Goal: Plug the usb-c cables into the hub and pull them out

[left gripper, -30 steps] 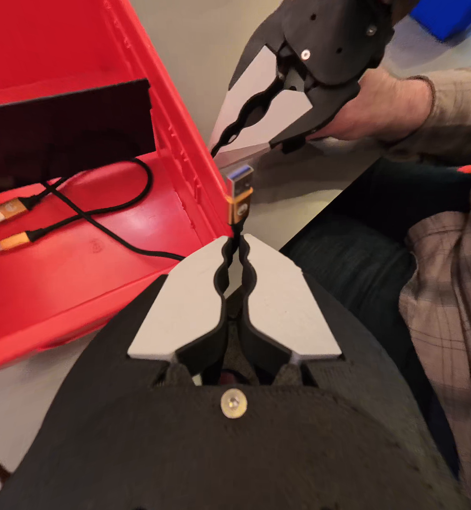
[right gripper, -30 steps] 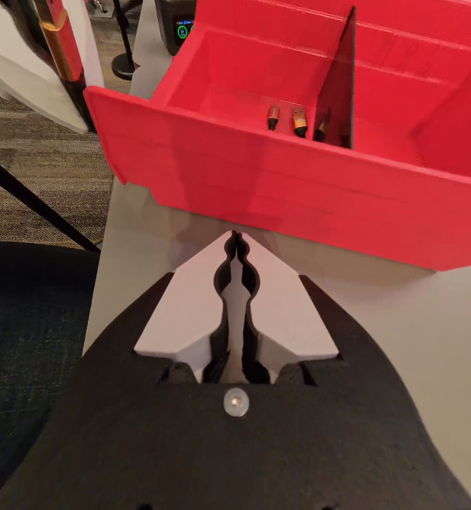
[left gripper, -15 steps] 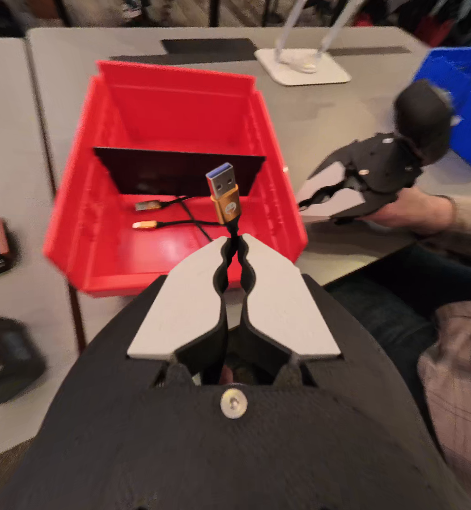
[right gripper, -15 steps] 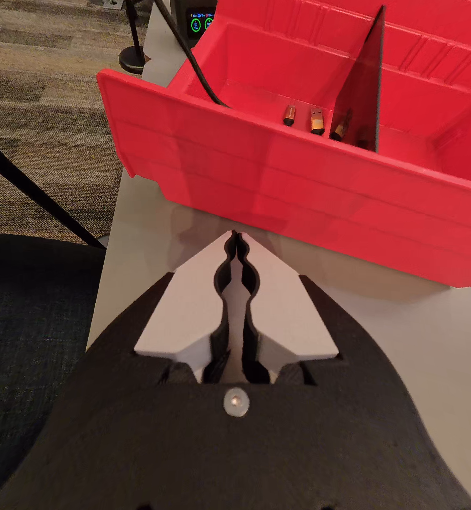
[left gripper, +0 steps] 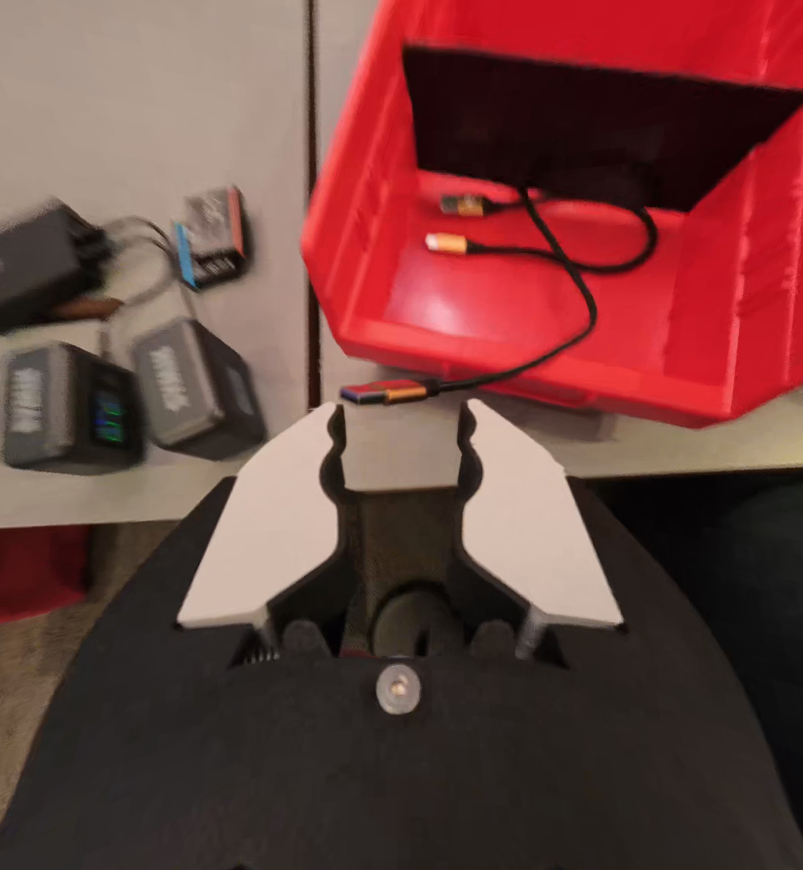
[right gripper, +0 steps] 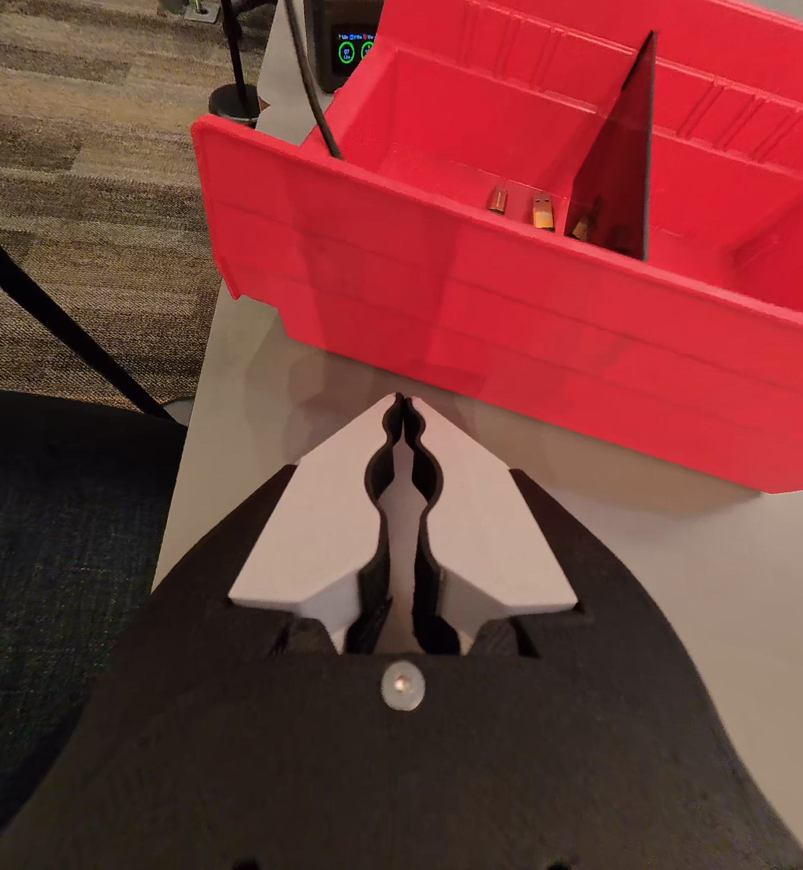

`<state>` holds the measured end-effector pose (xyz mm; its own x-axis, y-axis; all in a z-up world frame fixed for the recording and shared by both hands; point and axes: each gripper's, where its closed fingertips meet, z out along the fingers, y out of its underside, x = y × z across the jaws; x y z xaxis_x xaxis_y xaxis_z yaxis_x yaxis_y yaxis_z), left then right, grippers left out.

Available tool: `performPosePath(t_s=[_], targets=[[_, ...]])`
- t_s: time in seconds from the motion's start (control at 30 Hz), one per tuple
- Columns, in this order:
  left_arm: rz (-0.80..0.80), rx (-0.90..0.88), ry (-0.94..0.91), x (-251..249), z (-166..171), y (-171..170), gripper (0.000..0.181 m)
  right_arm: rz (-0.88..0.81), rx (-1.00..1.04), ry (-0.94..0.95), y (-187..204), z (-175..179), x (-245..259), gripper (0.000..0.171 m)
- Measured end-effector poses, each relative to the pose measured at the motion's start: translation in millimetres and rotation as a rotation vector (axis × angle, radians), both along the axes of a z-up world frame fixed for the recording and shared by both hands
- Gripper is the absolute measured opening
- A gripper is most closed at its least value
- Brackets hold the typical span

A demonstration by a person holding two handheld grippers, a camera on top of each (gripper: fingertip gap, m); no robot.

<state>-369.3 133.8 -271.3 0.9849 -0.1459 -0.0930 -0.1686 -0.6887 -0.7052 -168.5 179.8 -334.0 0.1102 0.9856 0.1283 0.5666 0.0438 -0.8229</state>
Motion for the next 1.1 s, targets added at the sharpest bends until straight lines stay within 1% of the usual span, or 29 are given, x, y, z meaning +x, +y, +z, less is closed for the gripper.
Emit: performPosePath(t_s=[0.07, 0.1, 0.17, 0.2, 0.27, 0.3, 0.33, 0.37, 0.4, 0.43, 0.47, 0.5, 0.57, 0.6, 0.67, 0.7, 0.73, 0.77, 0.8, 0.83, 0.87, 0.93, 1.03, 1.1], targets=[[0.025, 0.134, 0.107, -0.3, 37.7, 6.7, 0.051, 0.004, 0.0, -0.013, -1.6, -1.9, 2.8, 0.0], [0.012, 0.172, 0.179, 3.4, 54.7, 8.2, 0.051, 0.009, 0.001, -0.018, -3.1, -2.8, 4.4, 0.0], [-0.039, 0.257, 0.236, 25.0, 87.9, 16.3, 0.048, 0.021, 0.006, -0.031, -6.4, -4.7, 8.0, 0.0], [-0.086, 0.267, 0.265, 39.3, 97.9, 21.2, 0.047, 0.027, 0.01, -0.039, -8.0, -5.9, 9.9, 0.0], [-0.199, 0.24, 0.323, 70.0, 103.7, 34.0, 0.039, 0.035, 0.023, -0.048, -11.0, -7.2, 13.6, 0.0], [-0.265, 0.2, 0.334, 86.8, 96.8, 42.2, 0.035, 0.039, 0.03, -0.049, -12.6, -7.3, 15.0, 0.0], [-0.344, 0.117, 0.323, 104.3, 79.5, 49.5, 0.031, 0.044, 0.035, -0.05, -14.1, -7.6, 16.3, 0.0], [-0.408, -0.004, 0.316, 115.8, 54.9, 55.1, 0.038, 0.049, 0.041, -0.052, -15.6, -7.8, 17.8, 0.0], [-0.439, -0.081, 0.334, 119.9, 34.1, 64.7, 0.04, 0.054, 0.047, -0.053, -17.2, -8.0, 19.2, 0.0], [-0.462, -0.134, 0.331, 122.3, 15.1, 75.3, 0.036, 0.058, 0.052, -0.055, -18.7, -8.3, 20.9, 0.0], [-0.478, -0.225, 0.277, 125.6, -5.4, 80.7, 0.04, 0.061, 0.058, -0.055, -19.9, -8.5, 22.7, 0.0], [-0.465, -0.276, 0.215, 127.2, -18.5, 88.9, 0.042, 0.064, 0.063, -0.055, -20.8, -8.6, 24.6, 0.0], [-0.46, -0.346, 0.109, 132.8, -36.5, 101.9, 0.038, 0.067, 0.063, -0.047, -21.5, -7.9, 26.9, 0.0], [-0.451, -0.409, 0.088, 132.5, -47.9, 104.9, 0.042, 0.068, 0.057, -0.042, -21.6, -7.1, 27.0, 0.0], [-0.428, -0.482, 0.153, 122.9, -67.7, 112.4, 0.035, 0.065, 0.044, -0.039, -21.1, -6.9, 27.0, 0.0], [-0.434, -0.537, 0.161, 121.4, -77.4, 109.8, 0.034, 0.066, 0.043, -0.036, -21.1, -6.4, 27.0, 0.0], [-0.436, -0.571, 0.155, 121.5, -84.5, 108.4, 0.021, 0.067, 0.045, -0.031, -21.4, -5.6, 27.1, 0.0], [-0.422, -0.583, 0.173, 117.8, -90.0, 109.3, 0.012, 0.068, 0.047, -0.027, -21.7, -4.9, 27.2, 0.0], [-0.408, -0.608, 0.194, 112.1, -94.4, 107.8, 0.008, 0.068, 0.048, -0.026, -21.8, -4.7, 27.1, 0.0], [-0.391, -0.586, 0.183, 110.7, -93.1, 111.4, 0.004, 0.069, 0.048, -0.026, -21.9, -4.8, 27.0, 0.0], [-0.361, -0.568, 0.199, 104.2, -91.7, 114.4, 0.003, 0.07, 0.049, -0.027, -22.0, -4.9, 27.1, 0.0], [-0.334, -0.552, 0.123, 103.0, -87.8, 112.9, 0.003, 0.071, 0.053, -0.028, -22.3, -4.9, 26.9, 0.0], [-0.262, -0.514, 0.056, 86.5, -79.3, 114.6, 0.002, 0.072, 0.06, -0.027, -22.7, -4.8, 26.9, 0.0], [-0.287, -0.541, 0.115, 79.5, -78.5, 108.7, 0.002, 0.073, 0.059, -0.028, -22.8, -4.9, 26.8, 0.0]])
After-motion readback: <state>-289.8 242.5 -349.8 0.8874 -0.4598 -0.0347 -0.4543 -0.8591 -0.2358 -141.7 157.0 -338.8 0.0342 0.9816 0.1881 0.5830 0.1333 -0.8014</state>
